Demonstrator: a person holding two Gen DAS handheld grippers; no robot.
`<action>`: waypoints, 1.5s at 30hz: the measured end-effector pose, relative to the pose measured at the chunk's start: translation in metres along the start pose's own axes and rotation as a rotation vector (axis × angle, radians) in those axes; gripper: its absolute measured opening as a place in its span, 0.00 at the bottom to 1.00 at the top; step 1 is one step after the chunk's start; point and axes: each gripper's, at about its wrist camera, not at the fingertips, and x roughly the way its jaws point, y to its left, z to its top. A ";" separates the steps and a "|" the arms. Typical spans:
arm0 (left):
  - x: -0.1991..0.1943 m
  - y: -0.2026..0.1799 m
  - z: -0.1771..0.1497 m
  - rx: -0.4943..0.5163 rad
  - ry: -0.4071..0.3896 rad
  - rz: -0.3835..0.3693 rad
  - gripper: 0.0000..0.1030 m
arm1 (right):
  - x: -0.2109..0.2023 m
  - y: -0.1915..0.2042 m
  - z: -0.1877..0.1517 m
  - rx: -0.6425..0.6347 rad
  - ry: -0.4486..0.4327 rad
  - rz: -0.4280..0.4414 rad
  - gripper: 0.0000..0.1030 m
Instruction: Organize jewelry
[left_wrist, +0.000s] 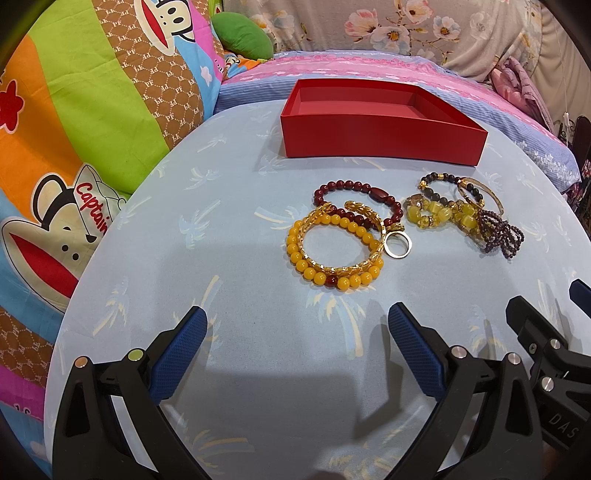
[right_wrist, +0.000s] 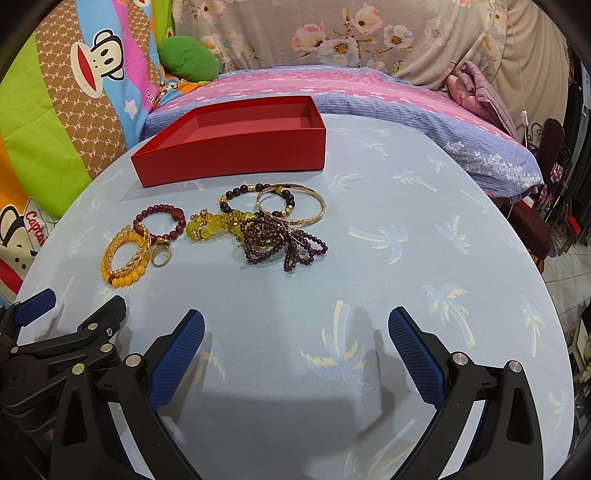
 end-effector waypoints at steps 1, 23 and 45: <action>0.000 0.000 0.000 0.000 0.000 0.000 0.91 | 0.000 0.000 0.000 0.000 0.000 0.000 0.94; -0.002 0.001 0.002 0.001 -0.004 0.001 0.91 | -0.001 -0.001 0.000 0.001 -0.002 0.001 0.94; -0.006 0.000 0.003 0.001 -0.009 0.002 0.91 | -0.001 -0.001 0.000 0.002 -0.005 0.002 0.94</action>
